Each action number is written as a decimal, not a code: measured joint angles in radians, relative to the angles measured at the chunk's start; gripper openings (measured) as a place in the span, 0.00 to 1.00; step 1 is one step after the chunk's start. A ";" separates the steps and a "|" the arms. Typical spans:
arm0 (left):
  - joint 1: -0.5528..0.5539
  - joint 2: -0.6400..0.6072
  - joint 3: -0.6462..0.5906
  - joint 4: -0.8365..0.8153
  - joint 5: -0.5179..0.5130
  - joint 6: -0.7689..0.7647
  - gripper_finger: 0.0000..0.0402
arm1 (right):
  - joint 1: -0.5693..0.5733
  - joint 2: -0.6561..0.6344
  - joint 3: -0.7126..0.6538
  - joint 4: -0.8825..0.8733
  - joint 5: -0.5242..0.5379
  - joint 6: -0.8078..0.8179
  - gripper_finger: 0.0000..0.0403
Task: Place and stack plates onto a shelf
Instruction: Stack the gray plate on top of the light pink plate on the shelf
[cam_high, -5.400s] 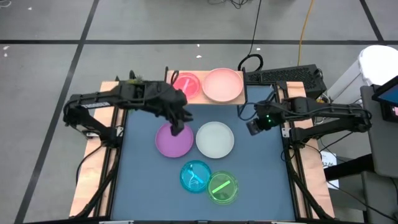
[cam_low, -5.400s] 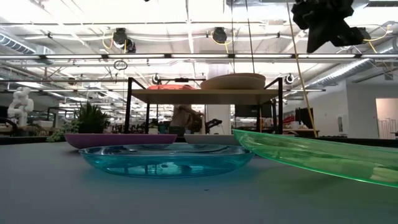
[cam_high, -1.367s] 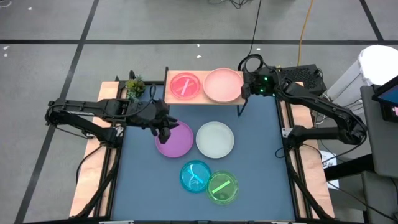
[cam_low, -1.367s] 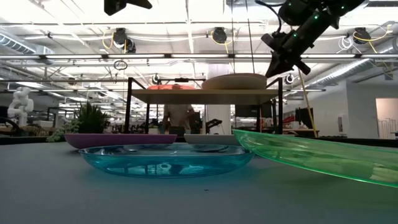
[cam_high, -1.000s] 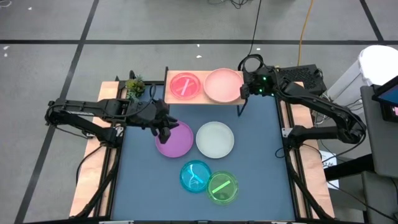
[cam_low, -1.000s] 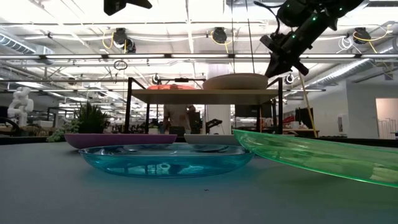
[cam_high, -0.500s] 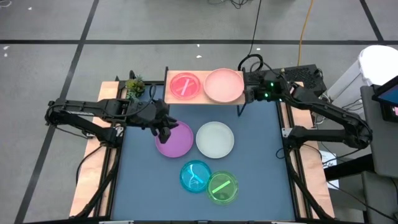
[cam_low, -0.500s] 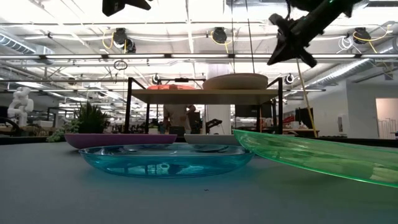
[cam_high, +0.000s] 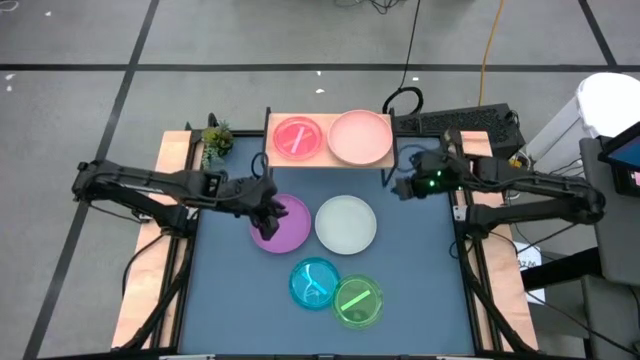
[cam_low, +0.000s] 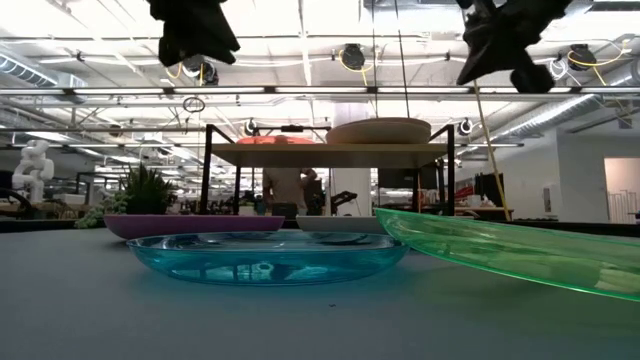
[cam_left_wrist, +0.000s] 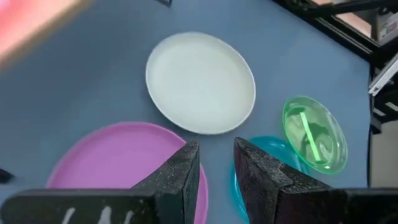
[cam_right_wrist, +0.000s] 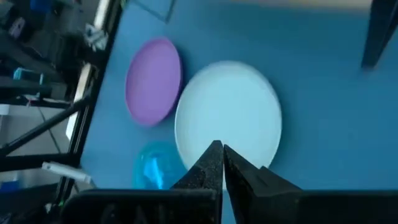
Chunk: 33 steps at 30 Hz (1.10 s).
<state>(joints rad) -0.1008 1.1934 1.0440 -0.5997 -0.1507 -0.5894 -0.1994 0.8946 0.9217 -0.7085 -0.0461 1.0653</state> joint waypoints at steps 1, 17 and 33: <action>-0.005 0.000 -0.009 0.010 0.001 -0.012 0.26 | 0.027 0.003 0.000 -0.013 0.007 0.036 0.00; -0.122 0.000 -0.021 0.030 -0.002 -0.149 0.26 | 0.309 0.108 -0.063 -0.104 0.047 0.359 0.01; -0.203 -0.001 -0.022 0.028 -0.049 -0.245 0.26 | 0.367 0.116 -0.483 0.524 0.133 0.657 0.40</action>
<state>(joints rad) -0.3038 1.1927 1.0222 -0.5713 -0.2002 -0.8342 0.1674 1.0104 0.4387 -0.1843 0.0870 1.7221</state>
